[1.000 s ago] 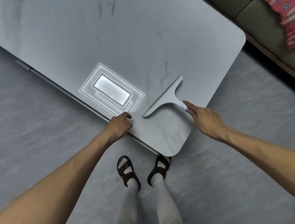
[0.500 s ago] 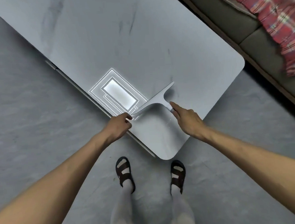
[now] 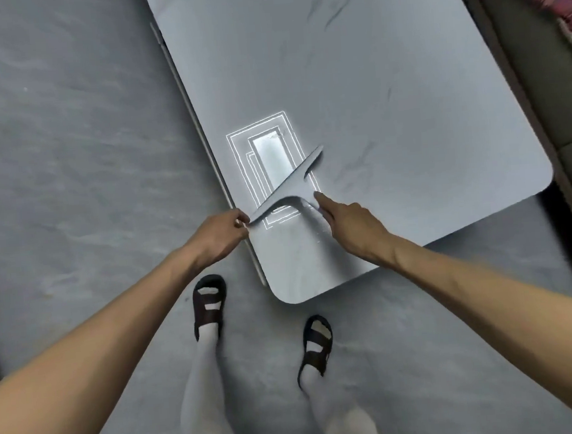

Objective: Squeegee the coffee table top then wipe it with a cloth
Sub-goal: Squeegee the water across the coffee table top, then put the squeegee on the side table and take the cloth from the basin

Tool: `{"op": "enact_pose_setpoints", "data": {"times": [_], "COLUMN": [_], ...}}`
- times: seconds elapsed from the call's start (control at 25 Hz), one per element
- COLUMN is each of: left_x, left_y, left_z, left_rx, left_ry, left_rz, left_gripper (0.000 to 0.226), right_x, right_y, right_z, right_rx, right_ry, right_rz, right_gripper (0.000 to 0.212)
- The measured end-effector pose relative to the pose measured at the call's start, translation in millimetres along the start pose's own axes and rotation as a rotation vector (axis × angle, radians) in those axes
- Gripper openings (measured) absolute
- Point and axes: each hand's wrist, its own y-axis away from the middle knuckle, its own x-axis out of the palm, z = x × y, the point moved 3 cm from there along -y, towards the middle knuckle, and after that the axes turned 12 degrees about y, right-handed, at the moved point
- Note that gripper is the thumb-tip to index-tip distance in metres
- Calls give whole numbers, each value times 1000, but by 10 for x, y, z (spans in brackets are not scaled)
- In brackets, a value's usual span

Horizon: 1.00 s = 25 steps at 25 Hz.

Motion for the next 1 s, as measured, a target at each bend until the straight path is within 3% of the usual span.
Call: {"op": "enact_pose_setpoints", "data": {"times": [0.2,0.4,0.48,0.6,0.68,0.88,1.0], "left_x": [508,675,654,579,522,413,433], "left_y": [310,728,937,1369,1757,3119,4098], "left_z": [-22,10,140,521,857,1725,2218], "left_rx": [-48,-49,-47,-51,-66,-99,-77], "left_ry": [142,315,388,494,554,629,586], "left_rz": [11,-12,-42,-86,-112,-192,-288], "left_gripper": [34,31,27,18,16,35,28], "right_x": [-16,-230,-99,279,528,1035,1264], "right_y": [640,1028,1103,1228,1365,2150,2909], "right_z": [-529,-245,91,811,1356,2690,3377], "right_rx": [51,107,211,329,355,159,22], "right_ry": [91,-110,-422,-972,-1197,-1093,-1050], "right_rz": [51,-68,40,374,507,533,521], "right_gripper": [46,38,38,24,18,19,26]}}
